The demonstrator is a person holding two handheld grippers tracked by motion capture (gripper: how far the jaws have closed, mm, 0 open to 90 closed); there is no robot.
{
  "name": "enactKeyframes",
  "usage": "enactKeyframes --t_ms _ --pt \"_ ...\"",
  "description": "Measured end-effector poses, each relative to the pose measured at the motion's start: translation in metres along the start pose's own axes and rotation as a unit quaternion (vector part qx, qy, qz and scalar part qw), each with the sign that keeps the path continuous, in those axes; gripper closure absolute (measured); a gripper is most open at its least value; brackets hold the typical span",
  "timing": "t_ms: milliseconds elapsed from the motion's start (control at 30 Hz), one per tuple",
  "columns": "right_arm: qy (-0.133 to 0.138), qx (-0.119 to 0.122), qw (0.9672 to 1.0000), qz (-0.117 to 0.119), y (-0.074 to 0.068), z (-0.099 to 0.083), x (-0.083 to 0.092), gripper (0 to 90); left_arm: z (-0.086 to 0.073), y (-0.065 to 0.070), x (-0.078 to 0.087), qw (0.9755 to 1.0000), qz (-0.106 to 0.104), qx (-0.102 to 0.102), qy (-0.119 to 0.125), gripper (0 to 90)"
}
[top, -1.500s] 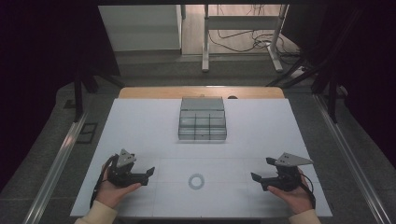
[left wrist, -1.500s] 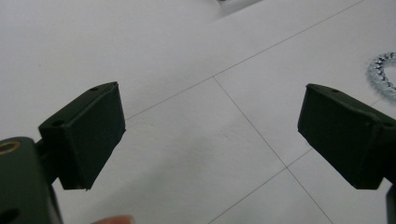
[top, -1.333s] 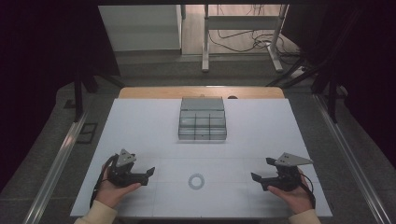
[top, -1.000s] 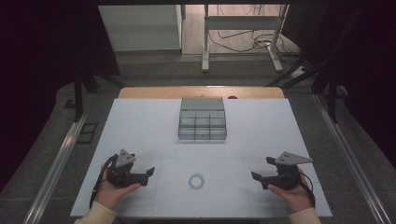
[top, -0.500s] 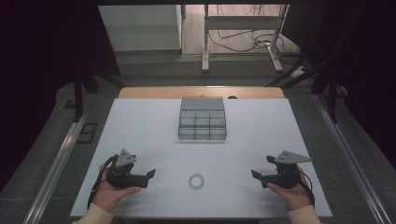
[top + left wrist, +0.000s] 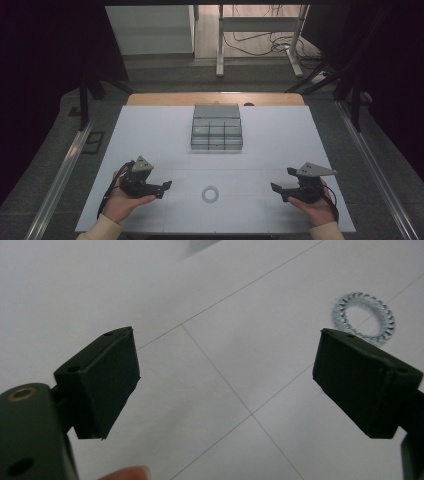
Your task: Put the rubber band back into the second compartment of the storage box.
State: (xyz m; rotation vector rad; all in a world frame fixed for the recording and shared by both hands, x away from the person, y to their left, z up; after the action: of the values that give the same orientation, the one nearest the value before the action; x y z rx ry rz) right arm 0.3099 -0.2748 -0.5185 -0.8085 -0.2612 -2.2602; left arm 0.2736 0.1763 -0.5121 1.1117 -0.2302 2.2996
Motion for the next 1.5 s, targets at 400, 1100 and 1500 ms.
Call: enactKeyframes --t_ms 400,1100,1500 --pt "0.004 0.001 1.0000 0.004 -0.001 0.001 -0.001 14.1 0.017 0.010 0.000 0.9995 -0.019 -0.017 -0.019 13.3" --pt "0.001 0.017 0.9998 0.010 -0.009 0.004 -0.005 14.2 0.027 0.027 -0.021 0.9942 -0.047 -0.049 -0.083 15.1" --pt "0.001 0.026 0.9996 0.009 -0.011 0.009 -0.010 14.2 0.040 0.043 -0.031 0.9915 -0.062 -0.066 -0.093 15.8"
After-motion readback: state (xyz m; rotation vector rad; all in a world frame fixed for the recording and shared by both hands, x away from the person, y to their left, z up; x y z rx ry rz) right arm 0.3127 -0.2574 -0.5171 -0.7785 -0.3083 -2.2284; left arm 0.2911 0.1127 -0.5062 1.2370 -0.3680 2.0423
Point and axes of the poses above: each handheld gripper's, and its own axes: x roughly backward along the jaws, z roughly out of its top, y roughly to its right, the point moved 4 cm from there along -x, roughly forward along the jaws, and after that the axes turned 2 degrees about -y, right-handed, at the moved point
